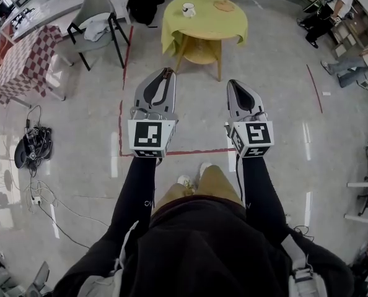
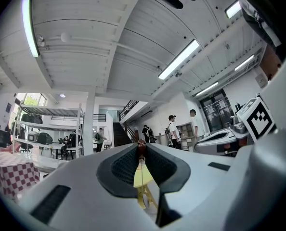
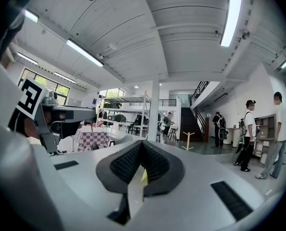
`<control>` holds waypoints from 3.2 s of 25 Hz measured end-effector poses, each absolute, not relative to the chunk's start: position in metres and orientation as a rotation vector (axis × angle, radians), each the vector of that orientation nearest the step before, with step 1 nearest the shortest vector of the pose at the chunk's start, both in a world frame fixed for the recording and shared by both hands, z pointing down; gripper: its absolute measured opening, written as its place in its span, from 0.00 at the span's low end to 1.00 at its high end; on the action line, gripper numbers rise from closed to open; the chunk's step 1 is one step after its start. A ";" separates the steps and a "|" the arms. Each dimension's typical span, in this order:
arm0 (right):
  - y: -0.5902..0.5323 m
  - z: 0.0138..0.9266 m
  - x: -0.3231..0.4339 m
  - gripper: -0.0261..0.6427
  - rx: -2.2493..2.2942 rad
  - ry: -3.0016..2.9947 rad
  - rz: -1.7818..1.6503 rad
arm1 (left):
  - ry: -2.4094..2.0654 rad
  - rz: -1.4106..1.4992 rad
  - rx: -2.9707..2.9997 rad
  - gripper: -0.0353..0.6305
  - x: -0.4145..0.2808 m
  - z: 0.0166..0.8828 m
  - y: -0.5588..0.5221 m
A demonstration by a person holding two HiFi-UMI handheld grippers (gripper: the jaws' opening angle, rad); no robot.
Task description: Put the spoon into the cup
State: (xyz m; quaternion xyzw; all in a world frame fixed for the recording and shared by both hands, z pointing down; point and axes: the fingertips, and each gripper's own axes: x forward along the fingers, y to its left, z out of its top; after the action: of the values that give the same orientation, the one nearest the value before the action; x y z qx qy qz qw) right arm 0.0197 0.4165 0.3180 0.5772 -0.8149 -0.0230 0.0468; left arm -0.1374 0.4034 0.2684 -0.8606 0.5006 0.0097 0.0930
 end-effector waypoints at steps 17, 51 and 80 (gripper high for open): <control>0.299 0.330 0.027 0.08 1.729 -2.550 -0.049 | 1.523 -0.048 -2.531 0.13 -0.128 0.289 0.294; 0.044 0.340 0.100 0.08 1.680 -2.605 -0.032 | 1.610 -0.060 -2.505 0.13 -0.063 0.298 0.046; -0.227 0.358 0.093 0.08 1.805 -2.499 0.028 | 1.396 -0.088 -2.677 0.13 -0.044 0.325 -0.245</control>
State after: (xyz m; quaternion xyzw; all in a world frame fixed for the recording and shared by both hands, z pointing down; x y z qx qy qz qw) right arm 0.0930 -0.2274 0.3583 0.5853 -0.8102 0.0090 0.0294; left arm -0.0445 -0.2451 0.3247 -0.8847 0.4614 -0.0290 0.0605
